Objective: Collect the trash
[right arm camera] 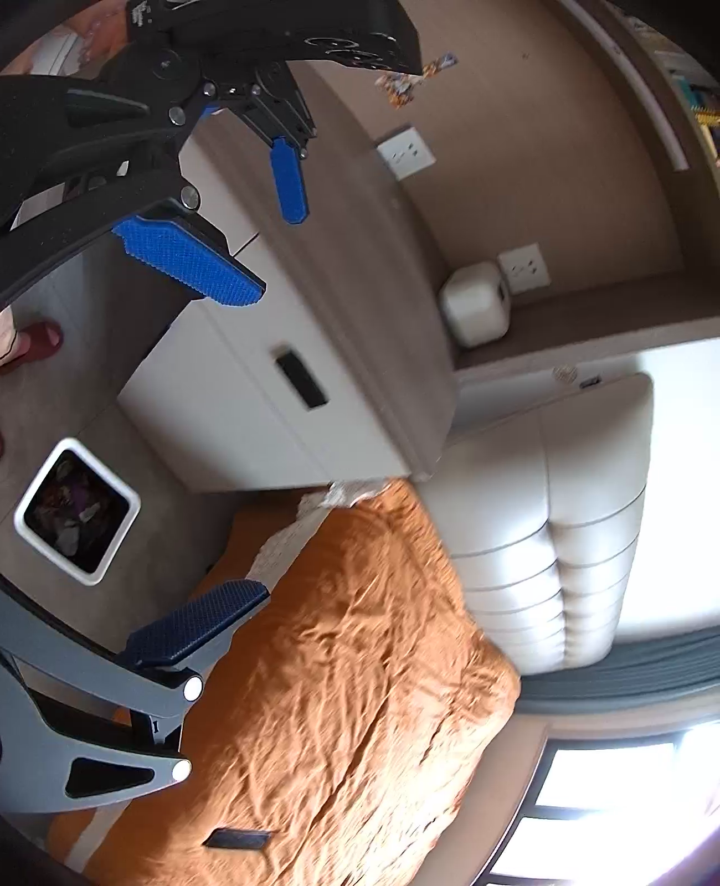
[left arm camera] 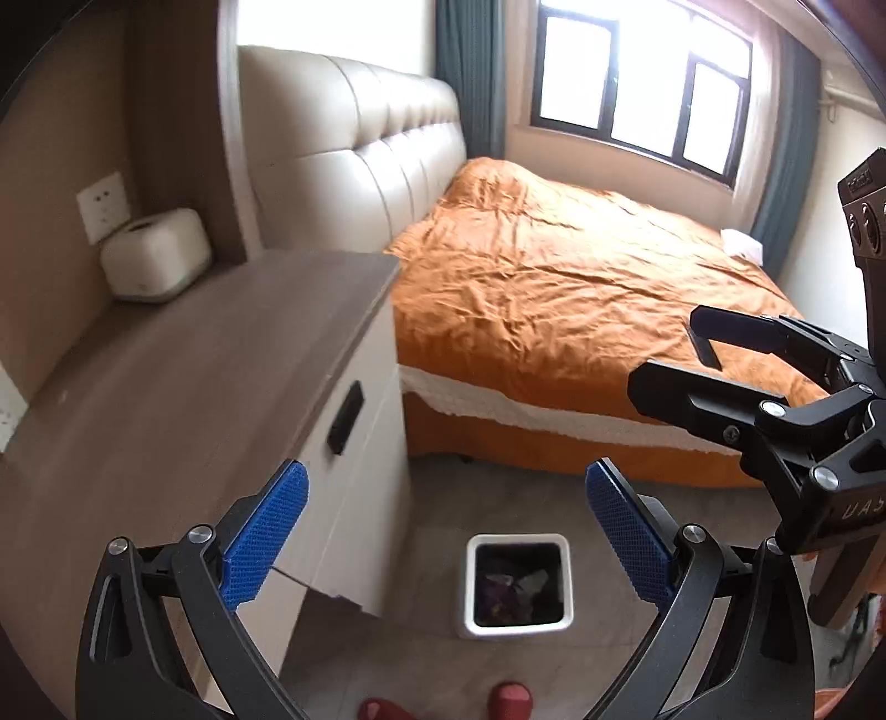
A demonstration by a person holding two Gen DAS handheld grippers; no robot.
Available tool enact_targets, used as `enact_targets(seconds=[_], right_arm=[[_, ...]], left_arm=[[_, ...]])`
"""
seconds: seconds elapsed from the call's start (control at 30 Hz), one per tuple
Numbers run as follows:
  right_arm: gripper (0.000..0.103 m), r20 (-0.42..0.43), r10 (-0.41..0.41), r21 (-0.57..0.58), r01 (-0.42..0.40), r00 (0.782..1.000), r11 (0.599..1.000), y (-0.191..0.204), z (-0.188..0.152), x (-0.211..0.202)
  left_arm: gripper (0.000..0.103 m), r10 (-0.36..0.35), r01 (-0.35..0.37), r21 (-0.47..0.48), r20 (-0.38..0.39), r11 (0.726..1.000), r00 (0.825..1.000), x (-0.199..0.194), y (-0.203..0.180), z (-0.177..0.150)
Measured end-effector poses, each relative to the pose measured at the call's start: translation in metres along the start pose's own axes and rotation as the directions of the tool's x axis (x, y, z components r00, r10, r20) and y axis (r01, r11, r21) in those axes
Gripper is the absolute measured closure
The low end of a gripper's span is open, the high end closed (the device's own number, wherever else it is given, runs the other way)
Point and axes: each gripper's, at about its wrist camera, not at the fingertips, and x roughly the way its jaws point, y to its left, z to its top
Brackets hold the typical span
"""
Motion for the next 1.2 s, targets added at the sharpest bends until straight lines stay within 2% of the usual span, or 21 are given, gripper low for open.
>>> enact_targets(seconds=[0.13,0.37,0.53,0.7,0.77,0.9,0.97,1.07,1.2], right_arm=[[0.004,0.034,0.092,-0.046,-0.091,0.995,0.995,0.034,0.025,-0.002],[0.004,0.081,0.183,-0.136,-0.171,0.980,0.976,0.107,0.056,-0.013],[0.004,0.112,0.207,-0.171,-0.186,0.972,0.968,0.161,0.070,-0.014],[0.004,0.131,0.213,-0.204,-0.184,0.968,0.961,0.210,0.074,-0.013],[0.004,0.140,0.215,-0.211,-0.183,0.967,0.960,0.232,0.076,-0.011],[0.004,0.149,0.245,-0.219,-0.210,0.958,0.953,0.265,0.082,-0.008],[0.004,0.170,0.243,-0.239,-0.199,0.955,0.950,0.279,0.086,-0.008],[0.004,0.164,0.244,-0.263,-0.196,0.956,0.945,0.299,0.092,-0.004],[0.004,0.215,0.241,-0.272,-0.179,0.946,0.945,0.320,0.094,-0.008]], left_arm=[[0.004,0.082,-0.079,-0.061,0.048,0.995,0.995,-0.039,0.026,0.002],[0.004,0.180,-0.164,-0.138,0.115,0.977,0.977,-0.104,0.082,-0.001],[0.004,0.226,-0.199,-0.184,0.142,0.963,0.964,-0.144,0.132,-0.011],[0.004,0.327,-0.286,-0.224,0.172,0.932,0.929,-0.183,0.183,-0.027],[0.004,0.324,-0.277,-0.246,0.176,0.929,0.930,-0.196,0.202,-0.032],[0.004,0.366,-0.310,-0.277,0.183,0.910,0.912,-0.213,0.227,-0.039],[0.005,0.375,-0.317,-0.285,0.180,0.905,0.909,-0.221,0.238,-0.043],[0.005,0.411,-0.351,-0.286,0.187,0.892,0.892,-0.233,0.250,-0.048],[0.005,0.434,-0.372,-0.292,0.186,0.881,0.882,-0.250,0.265,-0.050]])
